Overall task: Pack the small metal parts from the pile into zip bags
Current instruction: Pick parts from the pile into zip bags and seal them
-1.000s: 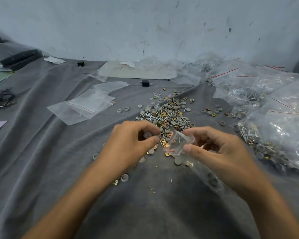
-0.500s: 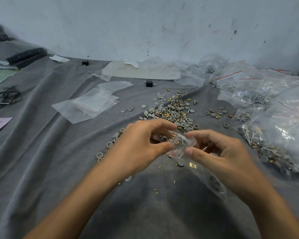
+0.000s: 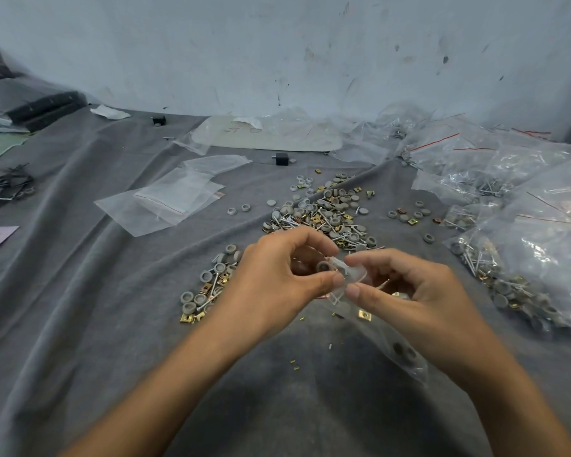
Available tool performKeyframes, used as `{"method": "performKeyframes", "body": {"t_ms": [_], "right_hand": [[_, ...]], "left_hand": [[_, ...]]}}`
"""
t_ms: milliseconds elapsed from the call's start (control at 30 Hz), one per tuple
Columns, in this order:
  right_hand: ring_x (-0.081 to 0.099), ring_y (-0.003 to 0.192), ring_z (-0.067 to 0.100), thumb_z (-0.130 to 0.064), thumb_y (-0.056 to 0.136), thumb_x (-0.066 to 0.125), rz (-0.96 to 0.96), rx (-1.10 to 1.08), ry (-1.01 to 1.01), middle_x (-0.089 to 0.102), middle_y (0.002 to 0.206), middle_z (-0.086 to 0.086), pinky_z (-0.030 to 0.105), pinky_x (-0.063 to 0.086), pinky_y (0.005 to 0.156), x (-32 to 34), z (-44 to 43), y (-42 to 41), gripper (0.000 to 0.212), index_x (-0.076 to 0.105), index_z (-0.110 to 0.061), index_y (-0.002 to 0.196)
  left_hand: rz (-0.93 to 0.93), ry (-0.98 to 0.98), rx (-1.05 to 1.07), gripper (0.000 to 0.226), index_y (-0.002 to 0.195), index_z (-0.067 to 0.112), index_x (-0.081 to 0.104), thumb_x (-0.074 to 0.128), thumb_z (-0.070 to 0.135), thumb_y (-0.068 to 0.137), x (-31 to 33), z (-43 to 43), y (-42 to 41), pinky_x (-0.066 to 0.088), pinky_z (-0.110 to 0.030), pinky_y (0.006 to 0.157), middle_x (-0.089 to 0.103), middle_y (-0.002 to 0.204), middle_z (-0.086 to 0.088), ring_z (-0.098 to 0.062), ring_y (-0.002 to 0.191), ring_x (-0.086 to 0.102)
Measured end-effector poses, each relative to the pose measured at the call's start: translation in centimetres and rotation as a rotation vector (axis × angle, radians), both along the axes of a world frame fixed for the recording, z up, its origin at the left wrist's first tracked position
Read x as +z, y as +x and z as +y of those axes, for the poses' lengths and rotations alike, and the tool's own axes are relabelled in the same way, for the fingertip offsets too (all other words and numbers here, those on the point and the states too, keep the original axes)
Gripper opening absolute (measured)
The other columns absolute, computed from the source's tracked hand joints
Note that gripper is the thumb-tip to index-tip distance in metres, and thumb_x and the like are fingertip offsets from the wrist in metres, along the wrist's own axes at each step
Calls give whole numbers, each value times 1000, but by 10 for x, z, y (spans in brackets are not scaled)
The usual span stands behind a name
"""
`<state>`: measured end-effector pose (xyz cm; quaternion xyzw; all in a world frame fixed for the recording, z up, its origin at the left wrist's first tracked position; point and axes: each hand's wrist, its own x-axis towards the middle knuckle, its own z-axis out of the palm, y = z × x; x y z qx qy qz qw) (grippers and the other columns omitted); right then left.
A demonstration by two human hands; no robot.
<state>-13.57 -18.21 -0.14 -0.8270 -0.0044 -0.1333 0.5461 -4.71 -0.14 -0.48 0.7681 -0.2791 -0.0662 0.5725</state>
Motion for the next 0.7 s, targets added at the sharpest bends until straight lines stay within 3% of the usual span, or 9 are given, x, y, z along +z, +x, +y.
{"method": "performKeyframes", "body": {"t_ms": [100, 233, 333, 400, 500, 567, 633, 700], "right_hand": [[65, 79, 31, -29, 76, 81, 2, -3, 25, 71, 86, 7, 40, 54, 71, 0, -1, -1, 28, 78, -33, 103], [60, 70, 17, -21, 78, 83, -15, -14, 52, 70, 86, 8, 27, 51, 64, 0, -4, 0, 29, 78, -36, 101], [61, 73, 13, -27, 77, 83, -12, -11, 66, 71, 87, 6, 29, 51, 68, -1, -4, 0, 29, 77, -39, 103], [62, 72, 12, -30, 75, 82, -22, -6, 79, 72, 86, 5, 28, 52, 68, -1, -5, 0, 29, 77, -38, 103], [61, 70, 10, -35, 73, 81, -49, -25, 101, 71, 83, 2, 21, 51, 65, -1, -7, -1, 30, 78, -37, 102], [62, 71, 14, -37, 73, 80, -58, -46, 109, 70, 85, 5, 29, 52, 68, -1, -10, 0, 30, 78, -37, 103], [63, 73, 14, -37, 73, 80, -69, -58, 112, 70, 86, 7, 32, 53, 70, -1, -12, 0, 29, 78, -36, 102], [63, 73, 13, -39, 72, 80, -80, -58, 123, 70, 87, 7, 28, 52, 70, 0, -12, 0, 29, 78, -38, 101]], "left_hand": [[-35, 0, 29, 28, 96, 38, 69, 87, 30, 76, 0, 2, 3, 54, -28, 63, 75, 79, 9, -6, 69, 69], [-89, 8, 93, 28, 93, 39, 68, 82, 53, 73, 2, 5, 6, 47, -30, 59, 74, 75, 12, -4, 64, 66], [-127, 48, 81, 25, 92, 39, 74, 79, 57, 75, 1, 3, 4, 48, -29, 60, 71, 76, 15, -3, 64, 61], [-104, 73, 41, 37, 99, 39, 76, 72, 65, 72, 4, 2, 3, 48, -32, 61, 68, 80, 12, -6, 65, 57], [-96, 30, 73, 33, 100, 37, 74, 64, 60, 79, 15, 10, 11, 51, -21, 59, 71, 81, 13, 0, 65, 61], [-129, 21, 163, 14, 98, 36, 72, 64, 45, 90, 19, 23, 23, 48, -15, 55, 69, 81, 12, 3, 64, 58], [-190, 152, 203, 8, 97, 38, 70, 64, 34, 94, 15, 35, 34, 45, -16, 55, 66, 78, 14, 3, 64, 57], [-211, 356, 166, 5, 95, 39, 70, 67, 36, 93, 7, 37, 36, 46, -19, 62, 67, 78, 20, 3, 69, 61]]}}
